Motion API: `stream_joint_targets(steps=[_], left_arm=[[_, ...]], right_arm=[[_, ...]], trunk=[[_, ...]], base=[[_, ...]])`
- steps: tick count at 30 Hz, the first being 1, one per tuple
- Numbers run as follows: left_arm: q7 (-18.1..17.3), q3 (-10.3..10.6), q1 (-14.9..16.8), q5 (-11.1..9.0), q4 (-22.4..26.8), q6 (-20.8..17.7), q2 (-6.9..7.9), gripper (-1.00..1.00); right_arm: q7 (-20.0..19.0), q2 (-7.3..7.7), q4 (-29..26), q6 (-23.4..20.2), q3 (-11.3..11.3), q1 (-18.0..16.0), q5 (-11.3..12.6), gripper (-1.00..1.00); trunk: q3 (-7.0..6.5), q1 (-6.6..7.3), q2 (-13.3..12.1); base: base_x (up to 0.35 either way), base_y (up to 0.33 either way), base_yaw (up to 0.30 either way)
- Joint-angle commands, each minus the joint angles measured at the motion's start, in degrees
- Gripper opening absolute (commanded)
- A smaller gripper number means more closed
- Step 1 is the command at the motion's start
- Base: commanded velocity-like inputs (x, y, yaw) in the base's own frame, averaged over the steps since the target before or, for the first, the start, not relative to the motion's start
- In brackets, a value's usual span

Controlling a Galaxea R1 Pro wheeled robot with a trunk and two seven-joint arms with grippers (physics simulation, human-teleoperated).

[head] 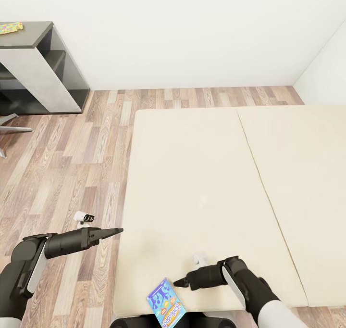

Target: Put all the toys in the child's room - the three board games (two on the bed and one on the table), the two jigsaw puzzles on the table, and the tennis ball on the table - inside the toy box on the table in the child's room.

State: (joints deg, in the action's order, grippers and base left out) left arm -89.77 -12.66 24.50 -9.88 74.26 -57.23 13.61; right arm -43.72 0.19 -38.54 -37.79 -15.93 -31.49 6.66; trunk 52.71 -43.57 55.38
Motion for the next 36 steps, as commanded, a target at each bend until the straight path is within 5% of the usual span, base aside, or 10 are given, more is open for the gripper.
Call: stream_joint_targets(steps=[1, 16, 27, 36], left_arm=[[-0.2, 0.0, 0.0, 0.0, 0.0, -0.6, 0.01, 1.0], [-0.2, 0.0, 0.0, 0.0, 0.0, -0.6, 0.09, 1.0], [-0.2, 0.0, 0.0, 0.0, 0.0, -0.6, 0.1, 1.0], [-0.2, 0.0, 0.0, 0.0, 0.0, -0.6, 0.1, 1.0]], right_arm=[[-0.8, 0.48, 0.0, -0.5, -0.1, 0.4, 0.4, 1.0], [-2.8, 3.04, 0.1, -0.2, -0.5, 3.1, -0.3, 1.0], [-2.5, 2.41, 1.3, 0.0, -1.1, 3.3, -0.5, 1.0], [-2.2, 1.5, 2.9, 0.0, -4.3, 3.3, -0.7, 1.0]], trunk=[[0.03, -0.01, 0.0], [0.03, -0.01, 0.0], [0.03, -0.01, 0.0], [0.03, -0.01, 0.0]], base=[[0.0, 0.0, 0.0], [0.0, 0.0, 0.0], [0.0, 0.0, 0.0], [0.0, 0.0, 0.0]])
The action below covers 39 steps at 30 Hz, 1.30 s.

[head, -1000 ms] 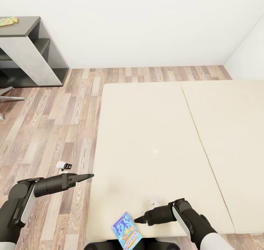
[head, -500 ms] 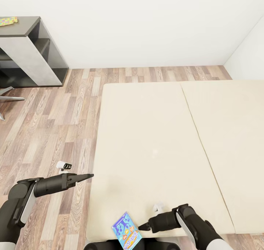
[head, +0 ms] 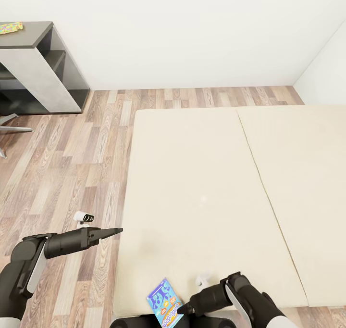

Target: Put all the toys in the child's room - the three board games (two on the bed and one on the table), the two jigsaw puzzles on the table, and the tennis ball on the table - inside the toy box on the table in the child's room.

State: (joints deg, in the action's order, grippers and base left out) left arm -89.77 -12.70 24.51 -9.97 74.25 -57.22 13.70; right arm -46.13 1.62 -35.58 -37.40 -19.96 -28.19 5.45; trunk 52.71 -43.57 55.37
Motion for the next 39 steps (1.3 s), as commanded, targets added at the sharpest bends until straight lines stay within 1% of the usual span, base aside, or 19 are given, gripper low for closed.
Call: stream_joint_targets(steps=[1, 3, 4, 5, 8, 11, 17, 26, 39], left_arm=[[-0.2, 0.0, 0.0, 0.0, 0.0, -0.6, 0.01, 1.0], [-0.2, 0.0, 0.0, 0.0, 0.0, -0.6, 0.01, 1.0], [-0.2, 0.0, 0.0, 0.0, 0.0, -0.6, 0.01, 1.0], [-0.2, 0.0, 0.0, 0.0, 0.0, -0.6, 0.01, 1.0], [-0.2, 0.0, 0.0, 0.0, 0.0, -0.6, 0.01, 1.0], [-0.2, 0.0, 0.0, 0.0, 0.0, -0.6, 0.01, 1.0], [-0.2, 0.0, 0.0, 0.0, 0.0, -0.6, 0.01, 1.0], [-0.2, 0.0, 0.0, 0.0, 0.0, -0.6, 0.01, 1.0], [-0.2, 0.0, 0.0, 0.0, 0.0, -0.6, 0.01, 1.0]], right_arm=[[0.2, -0.16, 0.0, -0.4, -0.5, 0.0, 0.6, 1.0], [0.3, -0.69, 0.3, -0.4, -0.9, 0.0, 0.5, 1.0], [0.4, -1.27, 0.6, -0.4, -1.2, 0.0, 0.5, 1.0], [0.4, -1.27, 0.6, -0.4, -1.2, 0.0, 0.5, 1.0], [0.7, -1.99, 1.6, -0.3, -1.4, 0.0, 0.5, 1.0], [1.2, -2.41, 2.7, -0.2, -1.5, 0.0, 0.5, 1.0], [2.1, -2.78, 4.2, 0.1, -1.5, 0.0, 0.4, 1.0], [2.8, -3.5, 4.8, 0.2, -1.5, 0.0, 0.4, 1.0], [3.6, -3.71, 5.6, 0.3, -1.5, 0.0, 0.5, 1.0]], trunk=[[0.03, -0.01, 0.0], [0.03, -0.01, 0.0], [0.03, -0.01, 0.0], [0.03, -0.01, 0.0], [0.03, -0.01, 0.0], [0.03, -0.01, 0.0], [0.03, -0.01, 0.0], [0.03, -0.01, 0.0], [0.03, -0.01, 0.0]], base=[[0.0, 0.0, 0.0], [0.0, 0.0, 0.0], [0.0, 0.0, 0.0], [0.0, 0.0, 0.0], [0.0, 0.0, 0.0], [0.0, 0.0, 0.0], [0.0, 0.0, 0.0], [0.0, 0.0, 0.0], [0.0, 0.0, 0.0]])
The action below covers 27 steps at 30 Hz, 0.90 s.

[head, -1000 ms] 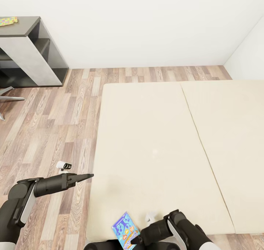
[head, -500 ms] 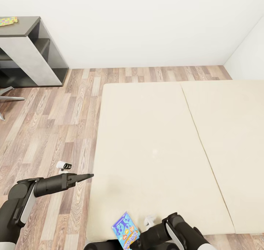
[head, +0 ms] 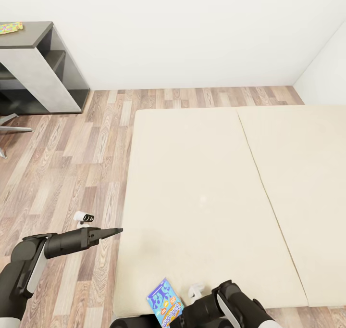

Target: Put all the toys in the child's room - the three board games (two on the bed and one on the table), the two jigsaw puzzles on the table, and the tennis ball on the table - inside the toy box on the table in the child's room.

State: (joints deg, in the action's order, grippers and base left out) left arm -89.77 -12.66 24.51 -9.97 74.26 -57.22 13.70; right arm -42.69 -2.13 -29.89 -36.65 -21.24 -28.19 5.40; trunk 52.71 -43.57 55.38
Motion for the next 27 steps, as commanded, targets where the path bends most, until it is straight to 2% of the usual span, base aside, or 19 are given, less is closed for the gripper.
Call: stream_joint_targets(steps=[1, 17, 27], left_arm=[[-0.2, 0.0, 0.0, 0.0, 0.0, -0.6, 0.0, 1.0], [-0.2, 0.0, 0.0, 0.0, 0.0, -0.6, -0.06, 1.0], [-0.2, 0.0, 0.0, 0.0, 0.0, -0.6, -0.03, 1.0]], right_arm=[[0.2, 0.03, 0.0, -0.5, -0.2, 0.0, 0.6, 1.0], [1.6, -0.29, 0.1, -0.4, -0.2, 0.0, 0.6, 1.0], [3.8, -1.24, 0.1, -0.3, -0.2, 0.0, 0.5, 1.0]], trunk=[[0.03, -0.01, 0.0], [0.03, -0.01, 0.0], [0.03, -0.01, 0.0]], base=[[0.0, 0.0, 0.0], [0.0, 0.0, 0.0], [0.0, 0.0, 0.0]])
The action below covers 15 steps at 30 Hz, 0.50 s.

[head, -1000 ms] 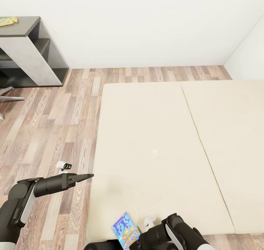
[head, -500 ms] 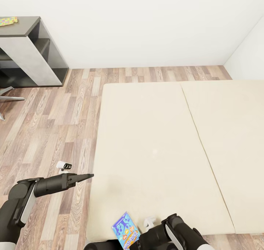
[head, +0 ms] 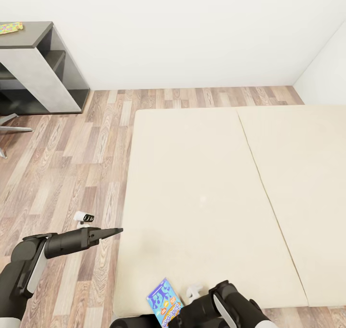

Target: Put all the toys in the child's room - the three board games (two on the bed and one on the table), the two jigsaw puzzles on the table, and the tennis ball on the table - inside the toy box on the table in the child's room.

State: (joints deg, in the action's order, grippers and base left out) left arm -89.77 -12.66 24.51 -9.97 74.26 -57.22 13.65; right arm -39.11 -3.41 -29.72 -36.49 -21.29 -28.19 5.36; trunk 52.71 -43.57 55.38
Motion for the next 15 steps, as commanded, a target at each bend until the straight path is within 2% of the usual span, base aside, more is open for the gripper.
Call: stream_joint_targets(steps=[1, 15], left_arm=[[-0.2, 0.0, 0.0, 0.0, 0.0, -0.6, 0.02, 1.0], [-0.2, 0.0, 0.0, 0.0, 0.0, -0.6, 0.06, 1.0]], right_arm=[[0.2, -0.01, -0.1, -0.4, -0.2, 0.0, 0.5, 1.0], [0.5, -0.1, -0.1, 1.5, -0.1, 0.0, 0.8, 1.0]], trunk=[[0.03, -0.01, 0.0], [0.03, -0.01, 0.0]], base=[[0.0, 0.0, 0.0], [0.0, 0.0, 0.0]])
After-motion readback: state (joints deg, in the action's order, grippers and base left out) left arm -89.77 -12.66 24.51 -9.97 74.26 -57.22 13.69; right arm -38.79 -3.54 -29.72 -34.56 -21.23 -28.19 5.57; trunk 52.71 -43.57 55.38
